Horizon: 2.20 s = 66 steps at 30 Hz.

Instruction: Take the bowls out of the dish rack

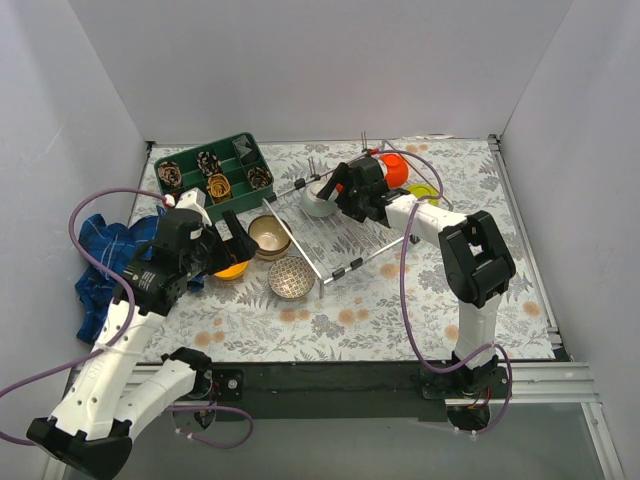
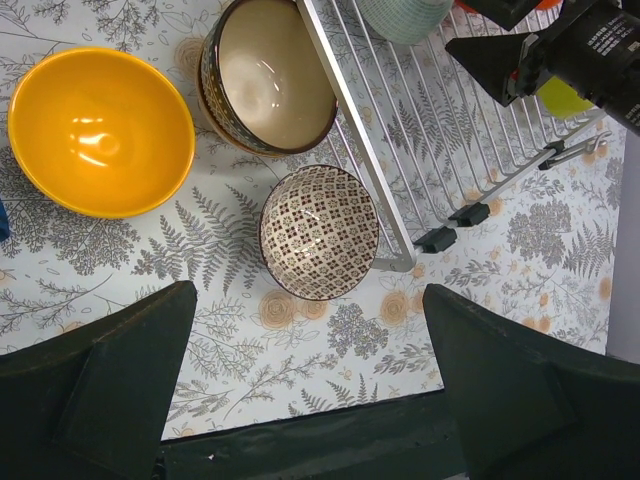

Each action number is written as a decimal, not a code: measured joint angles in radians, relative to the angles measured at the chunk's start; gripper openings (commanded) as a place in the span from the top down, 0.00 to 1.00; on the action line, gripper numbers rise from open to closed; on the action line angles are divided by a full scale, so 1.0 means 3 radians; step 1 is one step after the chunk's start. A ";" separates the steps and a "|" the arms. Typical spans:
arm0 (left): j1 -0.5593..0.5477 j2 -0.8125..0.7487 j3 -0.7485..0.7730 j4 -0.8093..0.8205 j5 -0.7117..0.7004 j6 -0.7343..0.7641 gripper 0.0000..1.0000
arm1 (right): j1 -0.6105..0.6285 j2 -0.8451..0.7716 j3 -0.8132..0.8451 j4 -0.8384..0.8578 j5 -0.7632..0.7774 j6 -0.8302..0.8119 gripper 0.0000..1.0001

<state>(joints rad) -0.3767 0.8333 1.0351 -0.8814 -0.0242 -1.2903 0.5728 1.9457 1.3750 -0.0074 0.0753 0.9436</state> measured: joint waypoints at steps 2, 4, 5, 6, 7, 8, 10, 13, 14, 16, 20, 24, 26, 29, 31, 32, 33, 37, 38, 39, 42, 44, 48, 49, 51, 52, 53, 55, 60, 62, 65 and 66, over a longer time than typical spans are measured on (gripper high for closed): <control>0.0000 -0.0013 0.0000 0.0000 0.0014 0.0000 0.02 | -0.0014 0.0001 -0.0042 0.0017 0.0001 0.0098 0.01; 0.0000 -0.0028 0.0000 0.0000 0.0023 0.0000 0.02 | -0.0022 0.0001 -0.0089 0.0053 -0.0001 0.0183 0.02; 0.0000 -0.0036 0.0000 0.0000 0.0024 0.0000 0.02 | -0.0027 0.0001 -0.0125 0.0088 -0.0003 0.0224 0.01; 0.0000 -0.0039 0.0000 0.0000 0.0025 0.0000 0.02 | -0.0031 0.0001 -0.0164 0.0135 -0.0005 0.0263 0.02; 0.0000 -0.0042 0.0000 0.0000 0.0027 0.0000 0.02 | -0.0034 0.0008 -0.0191 0.0164 -0.0013 0.0304 0.01; 0.0000 -0.0043 0.0000 0.0000 0.0029 0.0000 0.02 | -0.0037 0.0014 -0.0219 0.0206 -0.0017 0.0345 0.01; 0.0000 -0.0042 0.0000 0.0000 0.0032 0.0000 0.02 | -0.0039 0.0025 -0.0262 0.0278 -0.0015 0.0399 0.01; 0.0000 -0.0042 0.0000 0.0000 0.0033 0.0000 0.02 | -0.0052 0.0025 -0.0336 0.0416 -0.0023 0.0490 0.01; 0.0000 -0.0042 0.0000 0.0000 0.0033 0.0000 0.02 | -0.0055 0.0025 -0.0359 0.0463 -0.0025 0.0516 0.01; 0.0000 -0.0042 0.0000 0.0000 0.0033 0.0000 0.02 | -0.0057 0.0020 -0.0404 0.0547 -0.0025 0.0565 0.02; 0.0000 -0.0042 0.0000 -0.0001 0.0033 0.0000 0.02 | -0.0057 -0.0008 -0.0477 0.0657 -0.0018 0.0673 0.01; 0.0000 -0.0042 0.0000 0.0000 0.0033 -0.0001 0.02 | -0.0064 -0.0039 -0.0521 0.0725 0.0006 0.0763 0.01; 0.0000 -0.0042 0.0000 0.0000 0.0033 -0.0001 0.02 | -0.0069 -0.0051 -0.0537 0.0749 0.0011 0.0801 0.01; 0.0000 -0.0042 0.0000 0.0000 0.0033 -0.0001 0.02 | -0.0070 -0.0052 -0.0538 0.0790 0.0011 0.0863 0.01; 0.0000 -0.0042 0.0000 0.0000 0.0033 -0.0001 0.02 | -0.0070 -0.0052 -0.0538 0.0820 0.0011 0.0890 0.01; 0.0000 -0.0042 0.0000 0.0000 0.0033 -0.0001 0.02 | -0.0070 -0.0052 -0.0538 0.0832 0.0011 0.0907 0.01; 0.0000 -0.0042 0.0000 0.0000 0.0033 -0.0001 0.02 | -0.0070 -0.0052 -0.0538 0.0837 0.0011 0.0919 0.01; 0.0000 -0.0042 0.0001 0.0000 0.0033 -0.0001 0.02 | -0.0070 -0.0047 -0.0534 0.0849 0.0013 0.0960 0.01; 0.0000 -0.0042 0.0001 -0.0001 0.0033 0.0000 0.02 | -0.0070 -0.0042 -0.0532 0.0858 0.0013 0.0966 0.02; 0.0000 -0.0042 0.0001 -0.0001 0.0033 0.0000 0.02 | -0.0070 -0.0033 -0.0529 0.0870 0.0013 0.0974 0.01; 0.0000 -0.0042 0.0001 -0.0003 0.0033 -0.0001 0.02 | -0.0071 0.0001 -0.0509 0.0900 0.0037 0.0996 0.01; 0.0000 -0.0042 0.0001 -0.0004 0.0033 -0.0003 0.02 | -0.0072 0.0032 -0.0502 0.0910 0.0060 0.1012 0.01; 0.0000 -0.0042 0.0001 -0.0005 0.0033 -0.0017 0.02 | -0.0072 0.0092 -0.0493 0.0930 0.0102 0.1053 0.01; 0.0000 -0.0043 0.0001 -0.0006 0.0033 -0.0024 0.02 | -0.0071 0.0093 -0.0487 0.0933 0.0117 0.1054 0.02; 0.0000 -0.0046 0.0001 -0.0009 0.0033 -0.0027 0.02 | -0.0070 0.0107 -0.0479 0.0946 0.0139 0.1066 0.02; 0.0000 -0.0048 0.0001 -0.0011 0.0033 -0.0028 0.02 | -0.0067 0.0123 -0.0470 0.0964 0.0142 0.1067 0.01; 0.0000 -0.0055 0.0001 -0.0015 0.0033 -0.0029 0.02 | -0.0066 0.0140 -0.0459 0.0987 0.0149 0.1067 0.01; 0.0000 -0.0065 0.0001 -0.0024 0.0032 -0.0037 0.02 | -0.0064 0.0170 -0.0431 0.1012 0.0153 0.1067 0.03; 0.0000 -0.0086 0.0001 -0.0031 0.0032 -0.0051 0.02 | -0.0062 0.0209 -0.0425 0.1090 0.0161 0.1085 0.09; 0.0000 -0.0090 0.0001 -0.0031 0.0032 -0.0052 0.02 | -0.0064 0.0217 -0.0426 0.1104 0.0164 0.1101 0.16; 0.0000 -0.0094 0.0001 -0.0032 0.0032 -0.0053 0.02 | -0.0064 0.0217 -0.0473 0.1147 0.0181 0.1115 0.24; 0.0000 -0.0097 0.0001 -0.0031 0.0032 -0.0055 0.02 | -0.0064 0.0217 -0.0496 0.1180 0.0183 0.1115 0.26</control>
<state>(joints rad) -0.3767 0.8043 1.0355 -0.8906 -0.0147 -1.3067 0.5537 2.0109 1.2263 0.3466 0.1303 1.2781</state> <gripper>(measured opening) 0.982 0.803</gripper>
